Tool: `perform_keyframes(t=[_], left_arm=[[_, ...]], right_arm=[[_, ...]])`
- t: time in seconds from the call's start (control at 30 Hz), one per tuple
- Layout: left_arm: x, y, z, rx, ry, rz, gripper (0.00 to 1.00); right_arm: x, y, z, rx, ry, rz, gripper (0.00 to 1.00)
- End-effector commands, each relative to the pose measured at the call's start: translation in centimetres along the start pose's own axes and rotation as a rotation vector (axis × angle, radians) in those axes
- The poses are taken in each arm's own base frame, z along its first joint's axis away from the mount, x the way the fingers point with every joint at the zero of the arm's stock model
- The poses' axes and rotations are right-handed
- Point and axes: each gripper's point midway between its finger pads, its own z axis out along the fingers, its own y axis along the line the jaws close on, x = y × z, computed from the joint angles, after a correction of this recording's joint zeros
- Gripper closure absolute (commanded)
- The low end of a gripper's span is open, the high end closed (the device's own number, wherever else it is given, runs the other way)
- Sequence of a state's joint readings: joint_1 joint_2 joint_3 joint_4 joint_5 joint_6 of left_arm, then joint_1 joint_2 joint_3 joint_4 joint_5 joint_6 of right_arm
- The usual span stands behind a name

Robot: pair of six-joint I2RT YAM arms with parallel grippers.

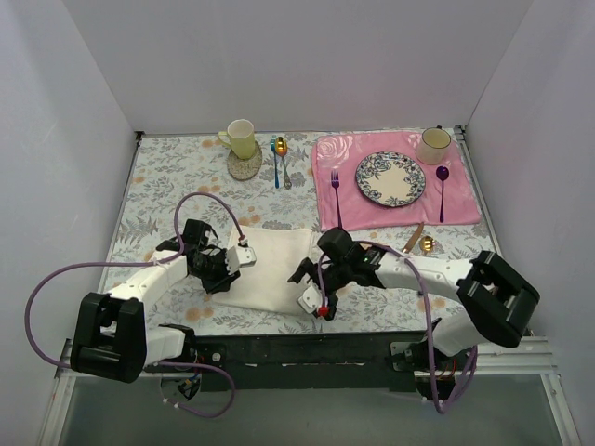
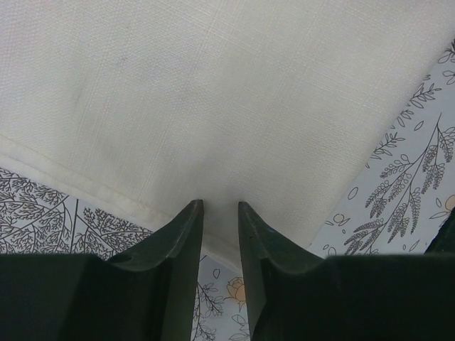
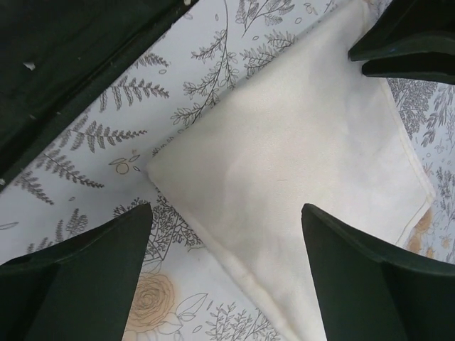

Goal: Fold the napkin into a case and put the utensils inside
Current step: Smooth out the lower triangle-folded napkin at the center of the board.

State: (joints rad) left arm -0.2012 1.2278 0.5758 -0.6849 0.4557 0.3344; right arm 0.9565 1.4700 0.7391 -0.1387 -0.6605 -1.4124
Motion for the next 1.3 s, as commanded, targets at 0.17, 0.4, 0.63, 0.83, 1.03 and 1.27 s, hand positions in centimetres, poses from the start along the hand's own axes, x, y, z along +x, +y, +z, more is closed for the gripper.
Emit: perform_keyframes(t=[0.17, 0.4, 0.63, 0.83, 1.03, 1.27], left_arm=[[-2.7, -0.3, -1.3, 0.007, -0.103, 0.038, 0.57], [-10.9, 2.8, -3.7, -0.06, -0.303, 0.023, 0.43], [-17.1, 2.4, -1.6, -0.093, -0.376, 0.066, 0.42], [-19.8, 0.6, 2.2, -0.02, -0.359, 0.047, 0.55], [-19.4, -1.0, 4.9, 0.027, -0.318, 0.079, 0.57], [-17.9, -2.3, 6.2, 0.035, -0.293, 0.111, 0.58]], right_arm=[[-1.8, -6.2, -7.4, 0.297, -0.117, 0.755, 0.27], [6.3, -8.2, -11.9, 0.548, -0.112, 1.427, 0.57], [11.4, -8.6, -10.9, 0.597, -0.143, 1.712, 0.73], [13.4, -9.3, -9.6, 0.599, -0.168, 1.834, 0.63], [13.7, -9.6, -8.6, 0.583, -0.227, 1.946, 0.28], [14.3, -9.6, -7.3, 0.57, -0.226, 2.09, 0.2]])
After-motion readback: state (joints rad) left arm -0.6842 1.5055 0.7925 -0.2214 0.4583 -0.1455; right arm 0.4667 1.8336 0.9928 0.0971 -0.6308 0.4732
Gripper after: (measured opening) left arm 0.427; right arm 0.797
